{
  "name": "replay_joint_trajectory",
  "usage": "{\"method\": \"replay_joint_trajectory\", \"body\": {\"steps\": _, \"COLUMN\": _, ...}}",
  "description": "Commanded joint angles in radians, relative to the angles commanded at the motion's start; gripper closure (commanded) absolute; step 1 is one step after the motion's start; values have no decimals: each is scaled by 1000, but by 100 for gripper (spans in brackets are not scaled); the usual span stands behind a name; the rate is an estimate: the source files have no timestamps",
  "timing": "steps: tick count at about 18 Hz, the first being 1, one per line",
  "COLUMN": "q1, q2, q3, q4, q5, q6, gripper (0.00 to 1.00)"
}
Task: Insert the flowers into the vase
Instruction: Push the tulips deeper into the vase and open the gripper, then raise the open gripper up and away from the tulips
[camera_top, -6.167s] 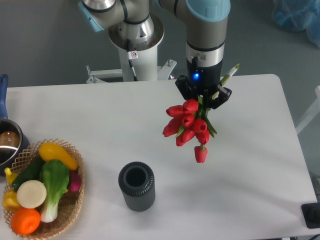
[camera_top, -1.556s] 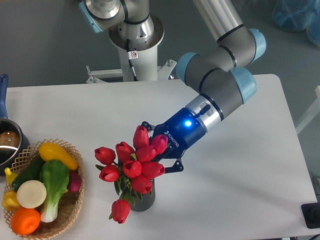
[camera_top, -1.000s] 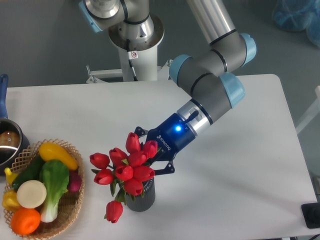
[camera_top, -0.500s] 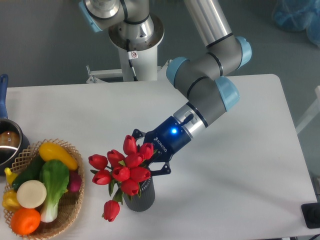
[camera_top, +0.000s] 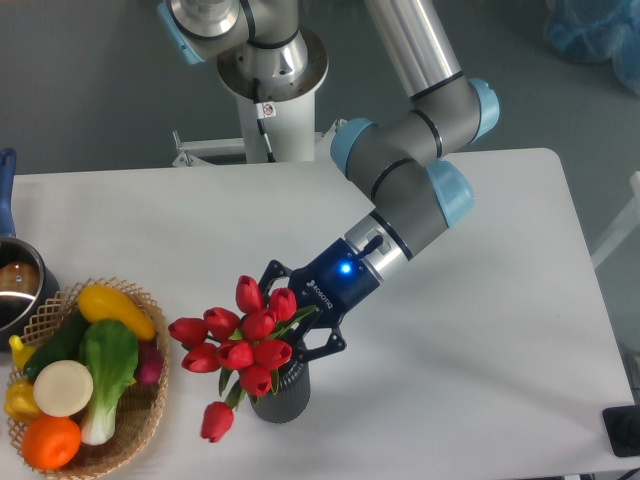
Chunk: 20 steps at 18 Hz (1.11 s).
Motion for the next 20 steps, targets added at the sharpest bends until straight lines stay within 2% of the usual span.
{"method": "replay_joint_trajectory", "body": {"steps": 1, "q1": 2, "q2": 2, "q3": 0, "q4": 0, "q5": 2, "q6": -2, "gripper": 2}}
{"method": "replay_joint_trajectory", "body": {"steps": 2, "q1": 2, "q2": 2, "q3": 0, "q4": 0, "q5": 2, "q6": -2, "gripper": 0}}
{"method": "replay_joint_trajectory", "body": {"steps": 12, "q1": 67, "q2": 21, "q3": -6, "q4": -2, "q5": 32, "q6": 18, "gripper": 0}}
{"method": "replay_joint_trajectory", "body": {"steps": 18, "q1": 87, "q2": 159, "q3": -11, "q4": 0, "q5": 441, "q6": 40, "gripper": 0}}
{"method": "replay_joint_trajectory", "body": {"steps": 20, "q1": 98, "q2": 202, "q3": -12, "q4": 0, "q5": 540, "q6": 60, "gripper": 0}}
